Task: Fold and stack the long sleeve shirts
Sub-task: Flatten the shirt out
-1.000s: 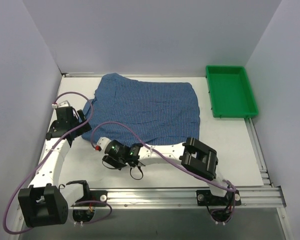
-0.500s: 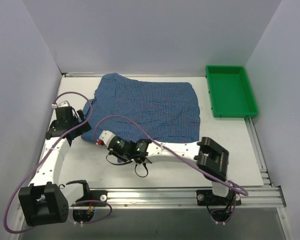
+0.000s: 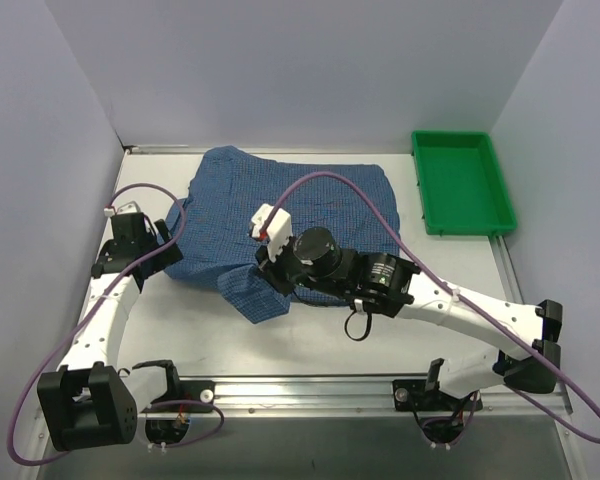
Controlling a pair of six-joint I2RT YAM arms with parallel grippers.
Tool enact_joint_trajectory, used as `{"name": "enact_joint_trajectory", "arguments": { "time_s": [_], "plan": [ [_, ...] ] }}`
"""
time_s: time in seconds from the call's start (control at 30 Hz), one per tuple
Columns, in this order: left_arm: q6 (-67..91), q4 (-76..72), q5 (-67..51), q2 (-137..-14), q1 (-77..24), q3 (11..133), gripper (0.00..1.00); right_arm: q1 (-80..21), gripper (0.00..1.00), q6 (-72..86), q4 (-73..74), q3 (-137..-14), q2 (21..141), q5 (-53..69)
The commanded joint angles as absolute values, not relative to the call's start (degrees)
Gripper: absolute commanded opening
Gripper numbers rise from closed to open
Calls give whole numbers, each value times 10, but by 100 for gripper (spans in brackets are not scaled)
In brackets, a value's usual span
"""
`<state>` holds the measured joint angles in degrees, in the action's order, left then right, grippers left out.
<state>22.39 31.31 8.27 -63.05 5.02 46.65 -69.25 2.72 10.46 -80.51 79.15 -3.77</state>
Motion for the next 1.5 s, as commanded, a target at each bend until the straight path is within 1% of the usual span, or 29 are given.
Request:
{"name": "enact_joint_trajectory", "arguments": {
  "time_s": [0.0,0.17,0.43,0.5,0.7,0.9,0.97,1.03,1.07,1.13,1.2,1.27,1.4,1.43,1.47],
  "plan": [
    [220,297,71,-636,55,481,95,-693,0,72,139,-754,789,2],
    [219,297,66,-642,55,482,96,-702,1,105,140,-746,824,127],
    [218,297,74,-639,56,480,95,-720,2,125,144,-816,927,210],
    [218,297,76,-637,56,480,95,-725,1,132,146,-838,944,252],
    [218,296,75,-637,58,482,96,-762,2,109,150,-919,939,274],
    [218,297,76,-634,59,478,96,-769,3,105,149,-967,953,272],
    [218,296,78,-634,59,478,95,-770,3,105,149,-963,954,246],
    [218,297,79,-633,59,478,96,-767,3,100,149,-942,948,195],
    [218,296,79,-633,59,478,96,-764,3,99,149,-930,945,134],
    [218,297,79,-633,59,479,95,-752,3,113,149,-892,939,89],
    [218,296,78,-635,59,479,95,-718,1,137,147,-865,938,55],
    [217,296,75,-637,59,479,96,-678,2,173,139,-817,941,51],
    [217,296,63,-643,59,478,96,-626,17,199,131,-755,957,26],
    [217,294,58,-645,58,478,95,-617,27,204,132,-748,955,32],
    [218,292,49,-651,58,477,95,-607,32,207,131,-738,952,38]
  ]
}}
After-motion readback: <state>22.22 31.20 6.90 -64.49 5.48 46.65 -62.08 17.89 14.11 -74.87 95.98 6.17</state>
